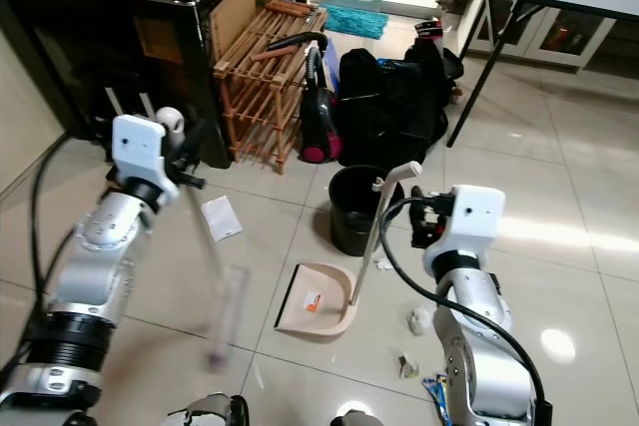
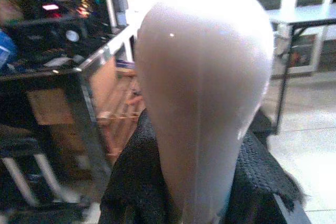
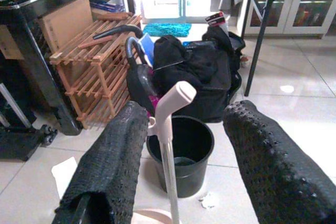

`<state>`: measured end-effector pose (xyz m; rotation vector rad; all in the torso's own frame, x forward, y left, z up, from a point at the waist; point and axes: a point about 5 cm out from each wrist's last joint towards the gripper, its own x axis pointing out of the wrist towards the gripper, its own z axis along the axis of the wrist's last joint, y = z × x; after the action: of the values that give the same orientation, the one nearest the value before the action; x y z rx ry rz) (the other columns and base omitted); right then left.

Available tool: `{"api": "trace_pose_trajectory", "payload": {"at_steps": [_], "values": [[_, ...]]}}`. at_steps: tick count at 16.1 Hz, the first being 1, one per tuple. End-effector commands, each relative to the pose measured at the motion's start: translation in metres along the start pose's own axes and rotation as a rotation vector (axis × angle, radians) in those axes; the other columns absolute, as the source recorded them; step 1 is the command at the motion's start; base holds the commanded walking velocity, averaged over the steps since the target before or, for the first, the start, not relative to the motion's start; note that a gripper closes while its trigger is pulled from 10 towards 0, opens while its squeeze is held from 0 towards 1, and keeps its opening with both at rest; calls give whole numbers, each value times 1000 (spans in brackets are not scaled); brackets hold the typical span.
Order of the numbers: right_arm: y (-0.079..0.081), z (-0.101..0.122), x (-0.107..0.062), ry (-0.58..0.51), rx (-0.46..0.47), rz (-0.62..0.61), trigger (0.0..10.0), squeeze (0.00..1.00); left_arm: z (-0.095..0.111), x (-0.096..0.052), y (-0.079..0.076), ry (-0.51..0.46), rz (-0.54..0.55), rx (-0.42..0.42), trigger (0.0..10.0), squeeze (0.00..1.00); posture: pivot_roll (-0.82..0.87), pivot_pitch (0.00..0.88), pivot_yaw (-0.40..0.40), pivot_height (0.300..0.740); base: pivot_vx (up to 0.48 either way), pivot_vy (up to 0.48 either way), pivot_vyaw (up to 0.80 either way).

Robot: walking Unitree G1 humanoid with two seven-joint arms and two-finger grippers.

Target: Sweep floor

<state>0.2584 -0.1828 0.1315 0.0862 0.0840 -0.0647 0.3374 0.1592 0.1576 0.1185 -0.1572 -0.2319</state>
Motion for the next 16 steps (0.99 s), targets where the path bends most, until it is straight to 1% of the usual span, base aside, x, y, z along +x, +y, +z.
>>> {"api": "trace_pose_trajectory", "payload": {"at_steps": [1, 2, 3, 5, 7, 10, 12, 13, 16], "values": [[0, 3, -1, -14, -10, 3, 10000, 0, 14, 3, 1, -46, -27, 65, 10000, 0, -82, 60, 11, 740, 0, 0, 0], [-1, -4, -2, 27, -28, -6, 10000, 0, 12, 1, 0, -29, -41, 108, 10000, 0, -81, 62, 13, 740, 0, 0, 0], [-3, -7, -2, 36, -12, -23, 10000, 0, 12, 1, -2, -32, -63, 91, 10000, 0, -79, 63, 16, 740, 0, 0, 0], [-8, -14, -3, 63, -4, -67, 10000, 0, 10, 1, -5, -15, -87, 115, 10000, 0, -79, 62, 19, 740, 0, 0, 0], [-10, -16, -5, 69, 30, -77, 10000, 0, 8, 0, -9, -3, -107, 119, 10000, 0, -86, 67, 25, 740, 0, 0, -228], [-10, -19, -7, 79, 37, -86, 10000, 0, 7, 0, -12, -3, -120, 114, 10000, 0, -86, 69, 32, 740, 0, 419, -800], [-11, -20, -7, 80, 47, -101, 10000, 0, 9, 2, -13, -3, -138, 118, 10000, 0, -87, 69, 35, 740, 0, 472, -800], [-10, -20, -6, 80, 45, -95, 10000, 0, 9, 2, -12, -6, -138, 116, 10000, 0, -86, 68, 35, 740, 0, 480, -494], [-3, -21, -4, 99, 6, -39, 10000, 0, 9, 2, -10, 0, -129, 121, 10000, 0, -82, 66, 28, 740, 0, 480, 0]]}}
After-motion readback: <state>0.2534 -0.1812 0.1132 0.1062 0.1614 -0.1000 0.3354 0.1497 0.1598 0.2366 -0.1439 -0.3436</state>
